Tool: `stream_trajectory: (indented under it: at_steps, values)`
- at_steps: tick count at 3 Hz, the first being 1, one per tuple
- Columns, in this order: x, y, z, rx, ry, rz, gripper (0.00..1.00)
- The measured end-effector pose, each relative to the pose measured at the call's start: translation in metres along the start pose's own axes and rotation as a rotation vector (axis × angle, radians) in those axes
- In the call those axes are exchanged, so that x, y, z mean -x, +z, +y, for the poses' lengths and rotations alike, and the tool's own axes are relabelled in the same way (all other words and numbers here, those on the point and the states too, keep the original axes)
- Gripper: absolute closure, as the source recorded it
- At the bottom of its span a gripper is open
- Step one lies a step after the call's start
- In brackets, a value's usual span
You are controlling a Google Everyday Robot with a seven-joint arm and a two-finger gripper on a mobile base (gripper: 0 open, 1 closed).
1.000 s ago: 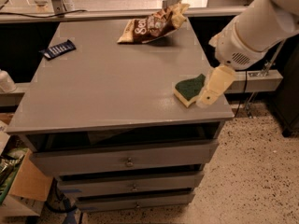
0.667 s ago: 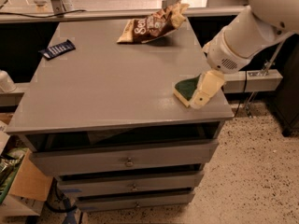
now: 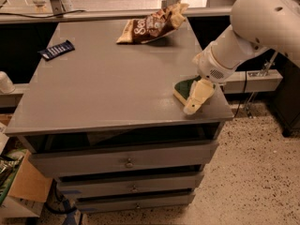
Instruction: Move sponge near rxbar blueberry
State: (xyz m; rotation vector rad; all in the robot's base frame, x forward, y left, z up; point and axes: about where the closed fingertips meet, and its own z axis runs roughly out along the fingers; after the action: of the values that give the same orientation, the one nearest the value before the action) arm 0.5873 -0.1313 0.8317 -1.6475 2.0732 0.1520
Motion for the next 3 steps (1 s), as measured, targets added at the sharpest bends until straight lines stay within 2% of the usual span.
stream_trajectory:
  at_steps: [1, 2, 3]
  values:
    - [-0.004, 0.010, -0.008, 0.004, -0.013, -0.005, 0.19]
    - [-0.008, 0.005, -0.018, -0.007, -0.020, -0.004, 0.40]
    - [-0.004, -0.008, -0.026, -0.018, -0.031, -0.014, 0.65]
